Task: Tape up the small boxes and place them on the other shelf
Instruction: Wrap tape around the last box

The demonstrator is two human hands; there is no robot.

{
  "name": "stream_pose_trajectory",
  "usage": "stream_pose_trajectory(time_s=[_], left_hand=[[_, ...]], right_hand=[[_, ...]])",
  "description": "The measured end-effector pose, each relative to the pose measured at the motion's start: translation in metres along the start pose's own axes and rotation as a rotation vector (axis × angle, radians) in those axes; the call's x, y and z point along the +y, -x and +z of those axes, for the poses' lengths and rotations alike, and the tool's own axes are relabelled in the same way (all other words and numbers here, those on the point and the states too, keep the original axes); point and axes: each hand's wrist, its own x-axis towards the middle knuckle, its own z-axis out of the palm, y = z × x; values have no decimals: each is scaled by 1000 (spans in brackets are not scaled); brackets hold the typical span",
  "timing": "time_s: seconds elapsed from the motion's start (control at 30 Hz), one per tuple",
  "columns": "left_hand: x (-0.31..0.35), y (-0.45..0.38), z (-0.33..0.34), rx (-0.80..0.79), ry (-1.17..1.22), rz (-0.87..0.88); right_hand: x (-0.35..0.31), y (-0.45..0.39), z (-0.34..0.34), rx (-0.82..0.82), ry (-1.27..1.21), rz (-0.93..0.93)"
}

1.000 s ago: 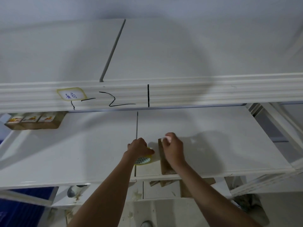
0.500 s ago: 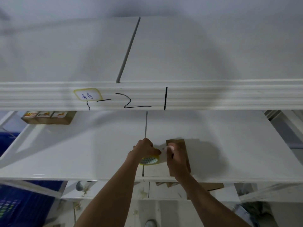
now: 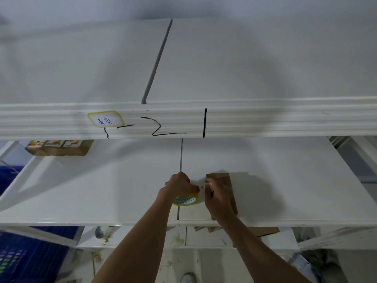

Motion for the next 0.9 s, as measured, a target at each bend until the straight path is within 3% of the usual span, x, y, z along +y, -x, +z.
stream_pose_trajectory(time_s=[0.5, 0.67, 0.9], left_hand=[[-2, -5, 2, 4, 2, 14], [-3, -2, 3, 7, 26, 83], [0, 6, 1, -83, 79, 161]], right_hand=[[-6, 4, -8, -12, 95, -66], [-13, 4, -15, -67, 35, -1], [-20, 6, -25, 100, -153, 157]])
